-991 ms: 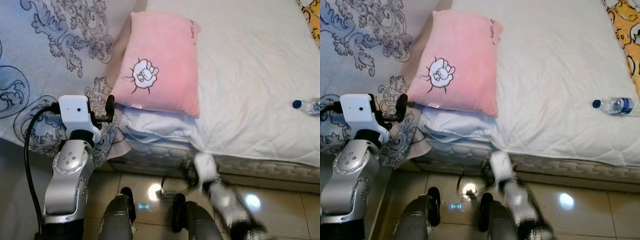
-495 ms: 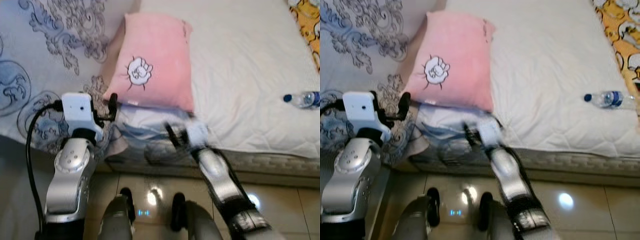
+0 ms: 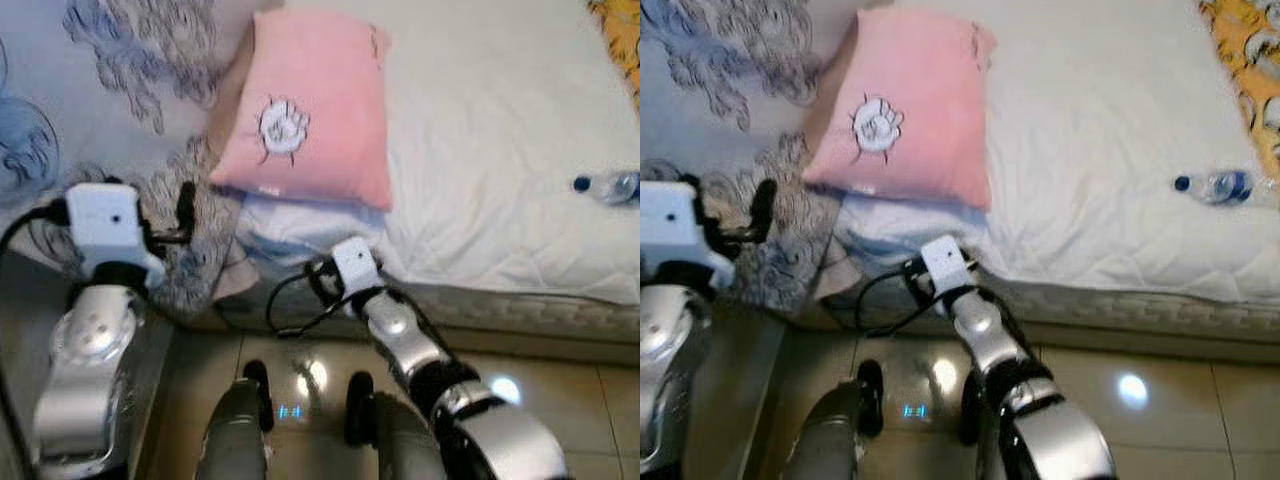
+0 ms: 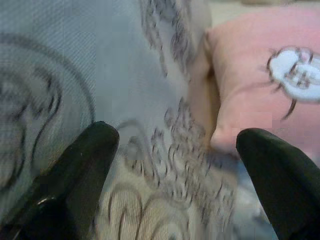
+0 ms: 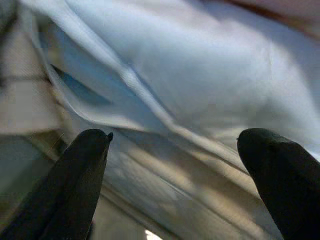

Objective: Clean up the room

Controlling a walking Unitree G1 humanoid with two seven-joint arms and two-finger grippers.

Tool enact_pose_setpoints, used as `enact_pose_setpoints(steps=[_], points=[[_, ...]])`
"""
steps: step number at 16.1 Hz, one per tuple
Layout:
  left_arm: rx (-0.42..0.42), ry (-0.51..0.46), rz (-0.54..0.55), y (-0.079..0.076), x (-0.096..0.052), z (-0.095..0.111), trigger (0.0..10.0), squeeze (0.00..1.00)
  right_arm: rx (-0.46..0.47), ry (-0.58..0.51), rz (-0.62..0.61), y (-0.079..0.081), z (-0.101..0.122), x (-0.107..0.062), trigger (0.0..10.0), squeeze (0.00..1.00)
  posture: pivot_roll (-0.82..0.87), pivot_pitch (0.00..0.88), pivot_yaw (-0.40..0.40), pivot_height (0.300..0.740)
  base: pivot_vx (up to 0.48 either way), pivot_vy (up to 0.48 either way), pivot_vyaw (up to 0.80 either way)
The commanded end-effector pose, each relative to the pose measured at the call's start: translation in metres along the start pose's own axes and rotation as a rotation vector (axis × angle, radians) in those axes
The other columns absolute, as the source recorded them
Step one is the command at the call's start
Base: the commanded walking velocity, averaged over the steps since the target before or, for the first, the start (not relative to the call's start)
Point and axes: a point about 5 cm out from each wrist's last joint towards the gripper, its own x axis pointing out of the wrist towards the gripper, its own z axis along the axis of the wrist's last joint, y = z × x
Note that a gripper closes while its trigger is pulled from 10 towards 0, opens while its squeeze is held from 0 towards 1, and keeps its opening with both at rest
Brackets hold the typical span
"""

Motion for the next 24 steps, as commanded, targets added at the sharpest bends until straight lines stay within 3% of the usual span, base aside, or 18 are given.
enact_pose_setpoints(steps=[1, 8, 10, 11, 13, 15, 16, 17, 18, 19, 20, 22, 24], points=[[0.019, 0.010, 0.011, 0.004, -0.007, 0.002, 10.0, 0.00, -0.023, 0.030, -0.031, -0.004, -0.006, -0.002, 10.0, 0.00, 0.29, 0.458, -0.060, 0.740, 0.000, 0.000, 0.00], [0.044, 0.044, -0.009, 0.006, -0.020, 0.009, 10.0, 0.00, -0.034, 0.171, -0.060, -0.014, -0.022, -0.004, 10.0, 0.00, 0.32, 0.504, -0.044, 0.740, 0.000, 0.000, 0.00], [0.067, 0.062, -0.046, -0.001, -0.019, 0.007, 10.0, 0.00, -0.010, 0.228, -0.035, -0.013, -0.029, -0.007, 10.0, 0.00, 0.31, 0.492, -0.053, 0.740, 0.000, 0.000, 0.00], [0.064, 0.065, -0.047, -0.001, -0.018, 0.005, 10.0, 0.00, -0.001, 0.206, -0.033, -0.013, -0.026, -0.005, 10.0, 0.00, 0.30, 0.485, -0.059, 0.740, 0.000, 0.000, 0.00], [0.042, 0.103, -0.036, -0.002, -0.019, -0.006, 10.0, 0.00, 0.041, 0.045, -0.055, -0.017, -0.011, -0.004, 10.0, 0.00, 0.25, 0.449, -0.086, 0.740, 0.000, 0.000, 0.00], [0.011, 0.137, -0.052, -0.013, -0.023, -0.020, 10.0, 0.00, 0.071, -0.106, -0.090, -0.026, -0.009, -0.019, 10.0, 0.00, 0.20, 0.398, -0.109, 0.740, 0.000, 0.000, 0.00], [-0.030, 0.142, -0.079, -0.028, -0.021, -0.028, 10.0, 0.00, 0.073, -0.198, -0.130, -0.033, -0.004, -0.041, 10.0, 0.00, 0.14, 0.312, -0.127, 0.740, 0.000, 0.000, 0.00], [-0.039, 0.141, -0.087, -0.033, -0.018, -0.031, 10.0, 0.00, 0.072, -0.215, -0.142, -0.035, -0.002, -0.047, 10.0, 0.00, 0.13, 0.297, -0.129, 0.740, 0.000, 0.000, 0.00], [-0.078, 0.130, -0.121, -0.047, -0.011, -0.038, 10.0, 0.00, 0.048, -0.285, -0.209, -0.048, 0.009, -0.071, 10.0, 0.00, 0.10, 0.207, -0.136, 0.740, 0.000, 0.000, 0.00], [-0.088, 0.128, -0.128, -0.050, -0.009, -0.039, 10.0, 0.00, 0.041, -0.303, -0.226, -0.051, 0.011, -0.076, 10.0, 0.00, 0.10, 0.207, -0.136, 0.740, 0.000, 0.000, 0.00], [-0.110, 0.120, -0.138, -0.055, -0.003, -0.044, 10.0, 0.00, 0.013, -0.359, -0.295, -0.070, 0.020, -0.092, 10.0, 0.00, 0.07, 0.113, -0.131, 0.740, 0.000, 0.000, 0.00], [-0.127, 0.106, -0.144, -0.059, 0.003, -0.049, 10.0, 0.00, -0.027, -0.376, -0.377, -0.095, 0.025, -0.112, 10.0, 0.00, 0.06, 0.065, -0.120, 0.740, 0.000, 0.000, 0.00], [-0.146, 0.082, -0.148, -0.062, 0.007, -0.050, 10.0, 0.00, -0.034, -0.327, -0.502, -0.120, 0.021, -0.123, 10.0, 0.00, 0.04, 0.012, -0.085, 0.740, 0.000, 0.000, 0.00]])
